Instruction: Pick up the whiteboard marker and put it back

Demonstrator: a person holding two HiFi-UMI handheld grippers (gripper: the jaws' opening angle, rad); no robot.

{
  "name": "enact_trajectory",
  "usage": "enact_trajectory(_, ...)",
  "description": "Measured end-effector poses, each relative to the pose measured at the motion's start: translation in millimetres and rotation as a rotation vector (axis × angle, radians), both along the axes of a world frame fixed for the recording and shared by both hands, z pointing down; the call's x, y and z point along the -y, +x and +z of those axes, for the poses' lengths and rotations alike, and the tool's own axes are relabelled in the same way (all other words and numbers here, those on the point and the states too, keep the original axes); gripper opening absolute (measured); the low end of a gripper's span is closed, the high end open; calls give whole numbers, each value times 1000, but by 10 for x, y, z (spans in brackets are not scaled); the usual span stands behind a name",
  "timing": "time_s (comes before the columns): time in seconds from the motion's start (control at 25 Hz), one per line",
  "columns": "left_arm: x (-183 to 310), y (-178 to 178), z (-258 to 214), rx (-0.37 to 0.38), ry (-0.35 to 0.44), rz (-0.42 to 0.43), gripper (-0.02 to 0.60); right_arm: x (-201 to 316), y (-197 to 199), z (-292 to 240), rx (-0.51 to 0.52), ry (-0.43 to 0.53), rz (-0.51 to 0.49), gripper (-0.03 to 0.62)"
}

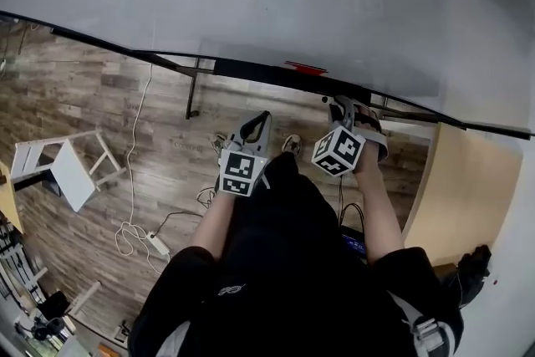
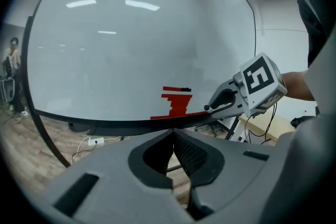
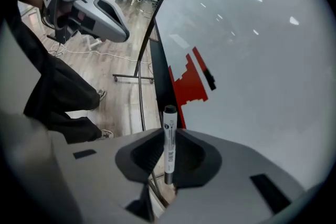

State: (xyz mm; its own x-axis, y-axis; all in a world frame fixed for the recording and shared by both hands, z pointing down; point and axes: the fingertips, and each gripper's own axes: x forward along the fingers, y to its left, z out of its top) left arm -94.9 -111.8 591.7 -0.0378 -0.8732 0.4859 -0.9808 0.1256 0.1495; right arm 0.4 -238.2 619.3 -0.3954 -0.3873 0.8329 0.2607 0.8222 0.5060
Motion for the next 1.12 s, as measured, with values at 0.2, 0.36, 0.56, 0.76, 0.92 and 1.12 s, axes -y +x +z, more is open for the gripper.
enact_trajectory(0.2, -170, -91, 53, 17, -30, -70, 6, 94, -37, 208, -46, -9, -9, 52)
enact_trajectory(0.36, -260, -132, 60, 22, -49, -95, 5, 91, -76, 316, -86, -29, -20, 52)
enact_trajectory(0.56, -274, -194, 27, 28, -44, -109, 6, 124, -169, 389, -122, 1, -60, 52)
enact_trajectory(0.76, -301, -278, 71, 23, -54, -118, 6, 94, -247, 422, -127, -5, -60, 54)
enact_trajectory(0.92, -283, -336, 67, 23, -57, -121, 5, 106, -269, 435, -135, -2, -62, 54)
enact_trajectory(1.12, -263, -340, 100, 18, -64, -117, 6, 115, -257, 454, -136, -6, -62, 54)
